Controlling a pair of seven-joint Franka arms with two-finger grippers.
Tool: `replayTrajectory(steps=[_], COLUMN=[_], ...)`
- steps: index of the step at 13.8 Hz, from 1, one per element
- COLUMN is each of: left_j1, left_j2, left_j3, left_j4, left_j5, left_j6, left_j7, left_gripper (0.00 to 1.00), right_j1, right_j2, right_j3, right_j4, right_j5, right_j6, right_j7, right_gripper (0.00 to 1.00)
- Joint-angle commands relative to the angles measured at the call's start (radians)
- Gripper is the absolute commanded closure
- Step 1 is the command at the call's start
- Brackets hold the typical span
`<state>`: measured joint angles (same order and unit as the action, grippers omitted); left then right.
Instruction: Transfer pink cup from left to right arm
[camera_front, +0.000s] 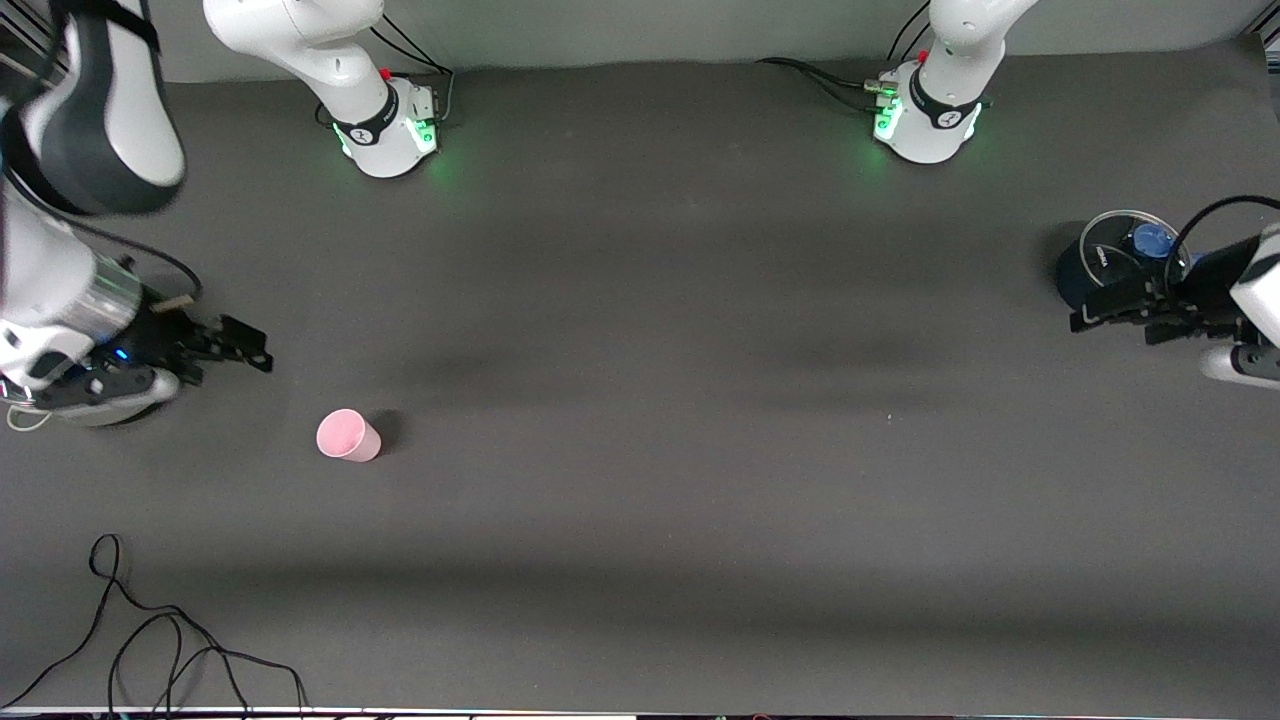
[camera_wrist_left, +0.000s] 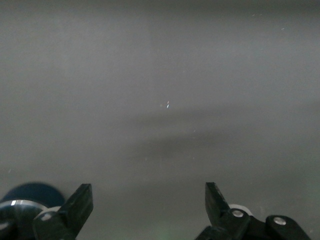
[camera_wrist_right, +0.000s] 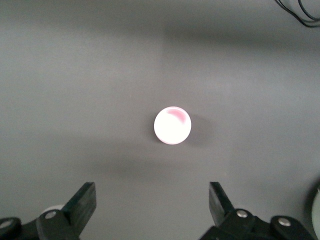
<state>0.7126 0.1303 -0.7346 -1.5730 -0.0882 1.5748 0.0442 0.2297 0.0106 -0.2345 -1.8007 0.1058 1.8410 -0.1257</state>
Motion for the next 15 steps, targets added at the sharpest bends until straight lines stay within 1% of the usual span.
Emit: replayTrajectory(steps=[1, 2, 3, 4, 5, 7, 8, 9, 11, 12, 13, 14, 15], left_j1=[-0.012, -0.012, -0.013, -0.04, -0.132, -0.432, -0.553, -0.658, -0.802, -0.849, -0.863, -0.861, -0.858], left_j2=[-0.087, -0.099, -0.107, -0.113, -0.113, -0.118, -0.12, -0.12, -0.12, -0.12, -0.12, -0.118, -0.116], left_j3=[0.009, 0.009, 0.009, 0.024, 0.103, 0.412, 0.535, 0.632, 0.772, 0.818, 0.831, 0.834, 0.831], left_j4=[-0.035, -0.033, -0.033, -0.029, -0.022, -0.018, -0.015, -0.015, -0.019, -0.021, -0.024, -0.025, -0.025], left_j5=[0.024, 0.024, 0.024, 0.022, 0.022, 0.022, 0.022, 0.022, 0.022, 0.024, 0.024, 0.025, 0.025], left_j6=[-0.033, -0.053, -0.059, -0.059, -0.059, -0.059, -0.059, -0.059, -0.059, -0.059, -0.059, -0.059, -0.059], left_j7=[-0.06, -0.061, -0.063, -0.063, -0.063, -0.061, -0.061, -0.061, -0.061, -0.061, -0.061, -0.061, -0.061], left_gripper=[0.0, 0.0, 0.0, 0.0, 0.0, 0.0, 0.0, 0.0, 0.0, 0.0, 0.0, 0.0, 0.0], right_j1=[0.003, 0.008, 0.008, 0.005, -0.003, -0.004, -0.004, -0.004, 0.008, 0.01, -0.001, -0.03, -0.112], right_j2=[-0.004, -0.004, -0.003, 0.0, 0.005, 0.019, 0.019, 0.016, 0.017, 0.022, 0.019, 0.012, 0.009], right_j3=[-0.006, -0.003, -0.003, -0.005, -0.006, -0.006, -0.006, -0.008, -0.003, 0.003, 0.011, 0.038, 0.116], right_j4=[0.145, 0.185, 0.216, 0.234, 0.237, 0.237, 0.236, 0.233, 0.231, 0.231, 0.225, 0.218, 0.218], right_j5=[-0.078, -0.137, -0.164, -0.167, -0.167, -0.17, -0.17, -0.17, -0.172, -0.172, -0.172, -0.17, -0.17], right_j6=[-0.176, -0.228, -0.274, -0.293, -0.295, -0.296, -0.296, -0.298, -0.298, -0.298, -0.298, -0.296, -0.296], right_j7=[0.066, 0.083, 0.101, 0.109, 0.109, 0.107, 0.104, 0.107, 0.109, 0.107, 0.109, 0.118, 0.129], right_gripper=[0.0, 0.0, 0.0, 0.0, 0.0, 0.0, 0.0, 0.0, 0.0, 0.0, 0.0, 0.0, 0.0])
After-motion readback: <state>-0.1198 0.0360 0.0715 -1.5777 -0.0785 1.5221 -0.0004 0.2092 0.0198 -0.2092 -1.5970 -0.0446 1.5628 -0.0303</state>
